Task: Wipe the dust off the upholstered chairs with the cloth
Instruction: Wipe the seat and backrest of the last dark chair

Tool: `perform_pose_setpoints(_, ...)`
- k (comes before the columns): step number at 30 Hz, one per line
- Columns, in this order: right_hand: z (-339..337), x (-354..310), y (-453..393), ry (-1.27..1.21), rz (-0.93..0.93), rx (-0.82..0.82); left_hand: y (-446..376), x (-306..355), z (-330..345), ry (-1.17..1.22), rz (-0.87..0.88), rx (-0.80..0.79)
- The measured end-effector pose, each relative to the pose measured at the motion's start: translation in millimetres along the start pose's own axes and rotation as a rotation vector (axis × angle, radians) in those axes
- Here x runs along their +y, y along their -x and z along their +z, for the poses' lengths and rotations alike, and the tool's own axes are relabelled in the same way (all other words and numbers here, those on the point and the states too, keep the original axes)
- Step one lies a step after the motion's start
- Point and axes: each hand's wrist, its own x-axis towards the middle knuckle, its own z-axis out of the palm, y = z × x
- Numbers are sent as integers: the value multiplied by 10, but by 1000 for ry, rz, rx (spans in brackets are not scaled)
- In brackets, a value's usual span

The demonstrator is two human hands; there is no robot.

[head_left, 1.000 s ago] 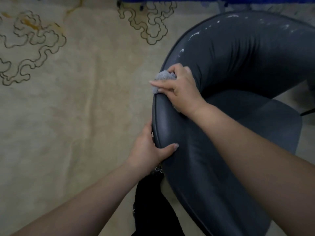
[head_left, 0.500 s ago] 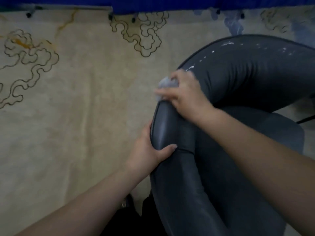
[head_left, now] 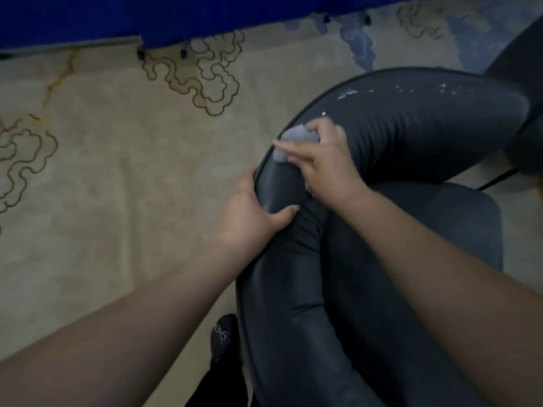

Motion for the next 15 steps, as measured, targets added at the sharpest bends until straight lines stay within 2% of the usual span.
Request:
perform_pose_setpoints(4,-124,301,-522,-47,298,130,107,-72,3,53,-94,44)
perform_pose_setpoints(7,-118,223,-455,-82,291,135,34,-47,-13,40,-100,-1)
perform_pose_setpoints(12,-65,115,-267,-44,139,50,-236,41,-65,-58,-24,-152)
perform_pose_setpoints(15,-172,360,-591,60,254,78,-623,202,-83,-122,20,-272)
